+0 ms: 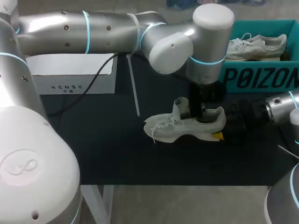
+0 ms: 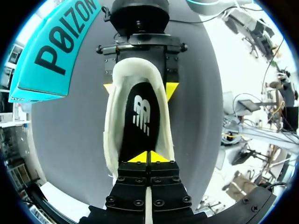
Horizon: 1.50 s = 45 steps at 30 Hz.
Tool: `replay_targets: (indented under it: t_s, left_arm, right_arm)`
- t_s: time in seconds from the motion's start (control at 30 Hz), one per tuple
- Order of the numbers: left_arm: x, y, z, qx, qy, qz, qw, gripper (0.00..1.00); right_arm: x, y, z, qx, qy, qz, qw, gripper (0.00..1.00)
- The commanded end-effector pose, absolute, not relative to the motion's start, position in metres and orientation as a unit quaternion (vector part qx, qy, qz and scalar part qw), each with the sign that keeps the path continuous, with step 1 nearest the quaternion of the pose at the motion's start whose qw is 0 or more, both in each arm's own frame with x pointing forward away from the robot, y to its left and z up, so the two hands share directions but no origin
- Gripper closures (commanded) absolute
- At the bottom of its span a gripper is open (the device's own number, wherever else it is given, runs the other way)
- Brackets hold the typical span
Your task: Take the shoe out of the shoebox, open the shoe tongue, remove and reinsert the insole, then place the shoe into the shoebox
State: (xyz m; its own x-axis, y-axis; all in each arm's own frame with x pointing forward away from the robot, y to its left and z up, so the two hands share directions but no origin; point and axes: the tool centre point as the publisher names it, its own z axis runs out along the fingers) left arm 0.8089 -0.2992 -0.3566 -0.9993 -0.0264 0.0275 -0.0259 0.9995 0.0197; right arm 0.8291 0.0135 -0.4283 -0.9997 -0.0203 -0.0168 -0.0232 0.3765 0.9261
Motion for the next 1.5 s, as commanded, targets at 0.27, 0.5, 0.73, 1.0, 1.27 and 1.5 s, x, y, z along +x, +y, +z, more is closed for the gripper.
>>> replay_targets:
  t_s: [0.27, 0.5, 0.73, 1.0, 1.27, 1.5]
  left_arm:
    - [0.797, -0.304, -0.375, 0.018, -0.999, -0.018, 0.029, 1.0]
    - [0.797, -0.306, -0.378, 0.02, -0.999, -0.018, 0.036, 1.0]
    - [0.797, -0.308, -0.383, 0.015, -0.999, -0.021, 0.039, 0.69]
    - [0.803, -0.308, -0.387, 0.013, -0.999, -0.026, 0.037, 0.81]
    - [0.805, -0.31, -0.408, 0.001, -0.999, -0.027, 0.023, 0.76]
    - [0.795, -0.31, -0.437, -0.026, -0.999, -0.025, 0.004, 0.55]
  right_arm:
    - [0.829, 0.014, -0.43, -0.012, 0.83, 0.557, 0.003, 1.0]
    - [0.829, 0.014, -0.43, -0.012, 0.83, 0.557, 0.003, 1.0]
    - [0.829, 0.014, -0.43, -0.012, 0.83, 0.557, 0.003, 1.0]
    - [0.829, 0.014, -0.43, -0.012, 0.83, 0.557, 0.003, 1.0]
    - [0.829, 0.014, -0.43, -0.012, 0.83, 0.557, 0.003, 1.0]
    - [0.829, 0.014, -0.43, -0.012, 0.83, 0.557, 0.003, 1.0]
